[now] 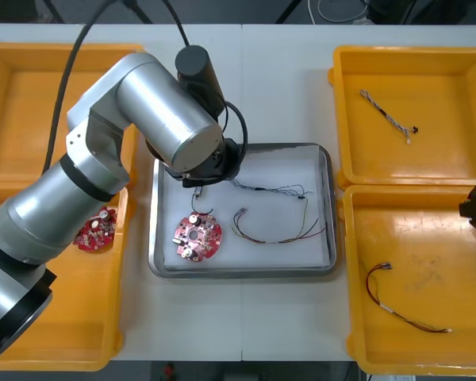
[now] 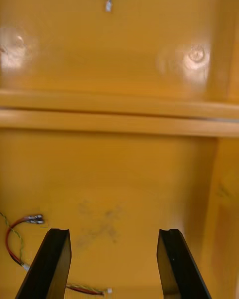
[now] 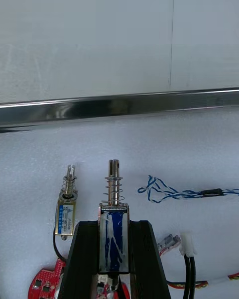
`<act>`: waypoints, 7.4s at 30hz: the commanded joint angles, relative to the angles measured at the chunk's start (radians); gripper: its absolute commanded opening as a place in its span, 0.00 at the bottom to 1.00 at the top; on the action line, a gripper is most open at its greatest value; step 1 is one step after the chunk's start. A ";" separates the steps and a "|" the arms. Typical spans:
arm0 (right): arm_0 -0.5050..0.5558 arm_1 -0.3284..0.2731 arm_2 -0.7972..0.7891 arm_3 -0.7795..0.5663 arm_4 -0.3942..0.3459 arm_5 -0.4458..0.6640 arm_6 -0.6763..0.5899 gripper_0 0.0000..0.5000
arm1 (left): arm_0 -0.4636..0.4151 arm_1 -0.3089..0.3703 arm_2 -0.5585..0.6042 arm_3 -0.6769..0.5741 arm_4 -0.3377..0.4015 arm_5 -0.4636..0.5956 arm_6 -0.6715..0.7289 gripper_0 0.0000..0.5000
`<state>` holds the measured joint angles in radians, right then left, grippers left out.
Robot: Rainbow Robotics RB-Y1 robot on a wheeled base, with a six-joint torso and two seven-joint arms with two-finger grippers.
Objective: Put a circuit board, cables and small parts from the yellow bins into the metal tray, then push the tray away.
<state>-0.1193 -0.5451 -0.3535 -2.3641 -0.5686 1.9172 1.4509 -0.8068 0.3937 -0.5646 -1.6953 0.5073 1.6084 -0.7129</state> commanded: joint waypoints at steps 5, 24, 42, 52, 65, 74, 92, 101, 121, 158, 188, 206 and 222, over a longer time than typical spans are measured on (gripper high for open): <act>0.089 -0.036 -0.039 -0.012 -0.019 0.003 -0.041 1.00 | -0.002 -0.044 -0.083 0.048 -0.041 -0.059 0.007 0.01; 0.093 -0.009 -0.051 0.003 -0.100 0.003 -0.075 1.00 | -0.002 -0.044 -0.066 -0.020 -0.039 0.021 0.007 1.00; 0.093 -0.047 -0.035 -0.057 -0.129 0.003 -0.084 1.00 | 0.089 0.071 0.295 -0.359 0.085 0.311 -0.198 1.00; 0.040 -0.119 0.074 -0.124 -0.269 0.003 -0.084 1.00 | 0.235 0.229 0.540 -0.458 0.221 0.311 -0.310 1.00; -0.175 -0.171 0.332 -0.149 -0.372 0.003 -0.089 1.00 | 0.396 0.379 0.824 -0.460 0.290 0.311 -0.501 1.00; -0.350 -0.173 0.686 -0.141 -0.263 0.003 -0.080 1.00 | 0.520 0.435 0.917 -0.460 0.318 0.311 -0.593 1.00; -0.565 -0.070 1.219 0.042 -0.007 -0.248 0.045 1.00 | 0.686 0.439 1.006 -0.460 0.382 0.311 -0.617 1.00; -0.602 -0.033 1.340 0.151 0.030 -0.334 0.184 1.00 | 0.687 0.439 1.003 -0.460 0.382 0.311 -0.619 1.00; -0.635 0.066 1.538 0.319 0.199 -0.385 0.184 1.00 | 0.687 0.439 1.003 -0.460 0.382 0.311 -0.619 1.00; -0.755 0.096 1.608 0.367 0.262 -0.368 0.144 0.00 | 0.687 0.439 1.003 -0.460 0.382 0.311 -0.619 1.00; -0.964 0.188 1.529 0.615 0.391 -0.368 0.177 0.00 | 0.687 0.439 1.003 -0.460 0.382 0.311 -0.619 1.00; -1.001 0.195 1.495 0.775 0.452 -0.523 0.227 0.00 | 0.687 0.439 1.003 -0.460 0.382 0.311 -0.619 1.00; -1.027 0.201 1.495 0.928 0.492 -0.659 0.255 0.00 | 0.687 0.439 1.003 -0.460 0.382 0.311 -0.619 1.00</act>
<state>-1.0875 -0.3708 1.1742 -1.4537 -0.0910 1.2744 1.6624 -0.1369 0.7875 0.4198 -2.1286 0.8826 1.9135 -1.3266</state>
